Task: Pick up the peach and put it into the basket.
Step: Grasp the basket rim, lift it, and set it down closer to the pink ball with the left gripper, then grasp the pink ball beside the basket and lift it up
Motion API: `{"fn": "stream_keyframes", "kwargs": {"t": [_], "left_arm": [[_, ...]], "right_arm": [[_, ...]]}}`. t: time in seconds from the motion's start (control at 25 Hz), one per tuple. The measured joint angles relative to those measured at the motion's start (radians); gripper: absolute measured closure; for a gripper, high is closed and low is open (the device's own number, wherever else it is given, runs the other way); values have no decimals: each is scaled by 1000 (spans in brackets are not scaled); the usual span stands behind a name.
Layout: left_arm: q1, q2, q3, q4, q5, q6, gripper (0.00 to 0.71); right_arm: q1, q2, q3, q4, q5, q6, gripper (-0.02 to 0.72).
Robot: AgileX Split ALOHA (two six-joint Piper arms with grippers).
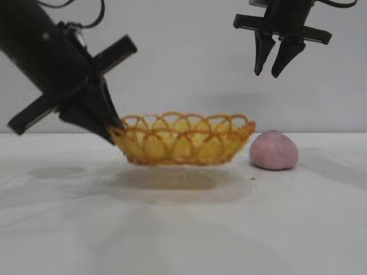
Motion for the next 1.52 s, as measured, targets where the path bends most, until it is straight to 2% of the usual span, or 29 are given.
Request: {"fn": "stream_keyframes", "kwargs": {"t": [0.04, 0.08, 0.24, 0.28, 0.32, 0.44, 0.48, 0.56, 0.6, 0.72, 0.88, 0.96, 1.0, 1.04, 1.12, 1.2, 1.36, 1.52], "left_arm": [[0, 2, 0, 0, 0, 0, 639], [0, 2, 0, 0, 5, 0, 639], [0, -4, 0, 16, 24, 2, 352], [0, -14, 0, 26, 37, 2, 301], [0, -29, 0, 40, 54, 2, 263], [0, -97, 3, 95, 63, 2, 263], [2, -125, 5, 120, 50, 8, 224], [19, -184, 2, 203, 15, 17, 237], [35, -202, -10, 277, 8, 14, 302], [112, -206, -59, 561, 10, -123, 389], [256, -162, -134, 986, 93, -427, 373], [306, -153, -164, 1161, 139, -550, 373], [325, -152, -183, 1251, 158, -619, 414], [337, -152, -201, 1332, 183, -683, 399], [344, -168, -234, 1423, 219, -758, 399], [332, -224, -231, 1445, 226, -776, 399], [250, -470, -135, 1492, 239, -854, 399], [175, -761, 34, 1507, 344, -904, 399]], "right_arm": [[0, 0, 0, 0, 0, 0, 441], [0, 0, 0, 0, 0, 0, 441], [0, 0, 0, 0, 0, 0, 441], [0, 0, 0, 0, 0, 0, 441], [0, 0, 0, 0, 0, 0, 441], [0, 0, 0, 0, 0, 0, 441], [0, 0, 0, 0, 0, 0, 441], [0, 0, 0, 0, 0, 0, 441], [0, 0, 0, 0, 0, 0, 441], [0, 0, 0, 6, 0, 0, 441], [0, 0, 0, 14, 0, 0, 441], [0, 0, 0, 19, 0, 0, 441], [0, 0, 0, 24, 0, 0, 441], [0, 0, 0, 28, 0, 0, 441], [0, 0, 0, 32, 0, -4, 441], [0, 0, 0, 34, 2, -11, 441], [0, 0, 0, 34, 35, -29, 441], [0, 6, 0, 31, 88, -61, 441]]}}
